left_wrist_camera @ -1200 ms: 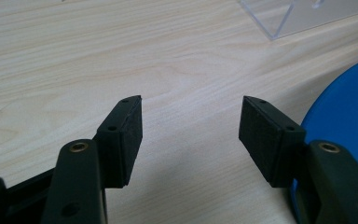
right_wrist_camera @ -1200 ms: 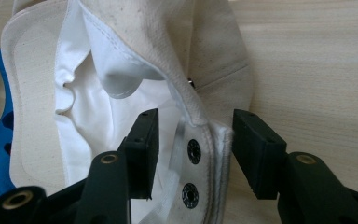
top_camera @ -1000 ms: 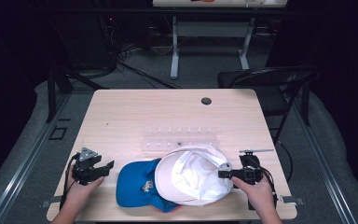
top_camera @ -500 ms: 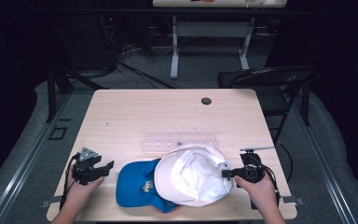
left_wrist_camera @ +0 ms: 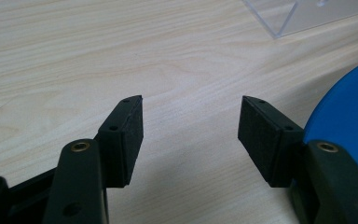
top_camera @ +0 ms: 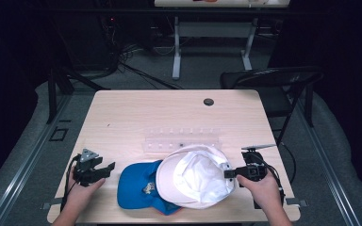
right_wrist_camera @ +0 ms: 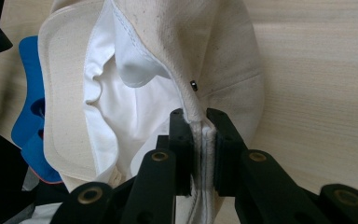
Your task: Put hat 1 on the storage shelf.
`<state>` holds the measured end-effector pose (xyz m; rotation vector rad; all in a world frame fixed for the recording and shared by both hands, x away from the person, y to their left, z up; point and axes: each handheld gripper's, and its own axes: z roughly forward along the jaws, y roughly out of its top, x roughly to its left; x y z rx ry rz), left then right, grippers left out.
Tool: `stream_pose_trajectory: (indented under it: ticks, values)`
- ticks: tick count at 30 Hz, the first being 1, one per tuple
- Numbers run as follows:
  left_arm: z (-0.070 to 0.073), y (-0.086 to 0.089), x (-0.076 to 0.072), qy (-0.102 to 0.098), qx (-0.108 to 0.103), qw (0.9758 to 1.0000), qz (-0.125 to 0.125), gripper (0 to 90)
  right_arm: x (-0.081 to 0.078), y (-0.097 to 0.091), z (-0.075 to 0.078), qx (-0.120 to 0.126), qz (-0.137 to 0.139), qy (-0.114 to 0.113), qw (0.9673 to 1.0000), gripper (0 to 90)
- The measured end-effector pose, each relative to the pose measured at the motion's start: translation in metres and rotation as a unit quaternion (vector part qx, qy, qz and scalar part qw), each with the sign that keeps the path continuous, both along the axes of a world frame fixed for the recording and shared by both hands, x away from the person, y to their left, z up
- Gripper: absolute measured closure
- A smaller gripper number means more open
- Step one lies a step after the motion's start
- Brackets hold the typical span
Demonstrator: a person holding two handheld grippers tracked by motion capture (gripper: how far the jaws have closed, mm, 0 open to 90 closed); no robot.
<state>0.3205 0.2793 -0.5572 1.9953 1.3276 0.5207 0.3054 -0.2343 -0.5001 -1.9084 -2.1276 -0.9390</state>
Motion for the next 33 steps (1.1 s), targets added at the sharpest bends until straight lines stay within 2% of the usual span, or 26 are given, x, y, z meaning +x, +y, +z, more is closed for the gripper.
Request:
stream_pose_trajectory:
  ticks: [9,11,12,15,16,17,18,21,22,23,25,26,28,33]
  values:
    - [0.0,0.001,0.0,0.001,0.0,1.0,0.001,40.8,0.009,0.005,0.013,-0.012,-0.006,0.035,0.9993,81.3]
    - [-0.001,0.001,0.001,0.002,0.0,1.0,0.0,40.8,0.011,0.009,0.02,-0.033,-0.002,0.046,0.9984,81.3]
    - [-0.001,0.001,0.0,0.002,0.0,1.0,0.001,40.8,0.012,0.011,0.022,-0.034,-0.009,0.051,0.9981,81.3]
    - [-0.001,0.0,0.0,0.002,0.001,1.0,0.0,40.8,0.013,0.013,0.027,-0.046,0.001,0.056,0.9974,81.3]
    - [-0.001,0.0,0.0,0.002,0.0,1.0,0.0,40.8,0.015,0.017,0.032,-0.056,0.003,0.066,0.9963,81.3]
    - [-0.001,0.0,0.0,0.002,0.0,1.0,0.0,40.8,0.015,0.019,0.033,-0.058,-0.001,0.065,0.9962,81.3]
    - [-0.001,0.001,0.0,0.002,-0.001,1.0,0.0,40.8,0.017,0.02,0.037,-0.067,0.011,0.072,0.9951,81.4]
    - [0.0,0.001,0.0,0.002,-0.001,1.0,0.0,40.8,0.018,0.024,0.042,-0.078,0.012,0.076,0.994,81.4]
    - [0.0,0.001,0.0,0.002,0.0,1.0,0.0,40.9,0.02,0.028,0.05,-0.094,0.023,0.088,0.9915,81.3]
    - [-0.001,0.001,0.0,0.002,0.0,1.0,0.0,41.0,0.02,0.03,0.051,-0.095,0.014,0.083,0.9919,81.3]
    - [-0.001,0.001,0.001,0.003,0.0,1.0,0.0,40.9,0.021,0.033,0.053,-0.099,0.017,0.082,0.9916,81.3]
    - [-0.001,0.0,0.001,0.002,0.0,1.0,0.0,41.0,0.023,0.037,0.059,-0.111,0.022,0.085,0.9899,81.3]
    - [-0.001,0.0,0.001,0.002,-0.001,1.0,0.0,41.1,0.023,0.04,0.061,-0.11,0.019,0.083,0.9903,81.3]
    - [-0.001,0.0,0.001,0.002,-0.001,1.0,-0.001,41.2,0.028,0.049,0.079,-0.11,0.032,0.093,0.989,81.3]
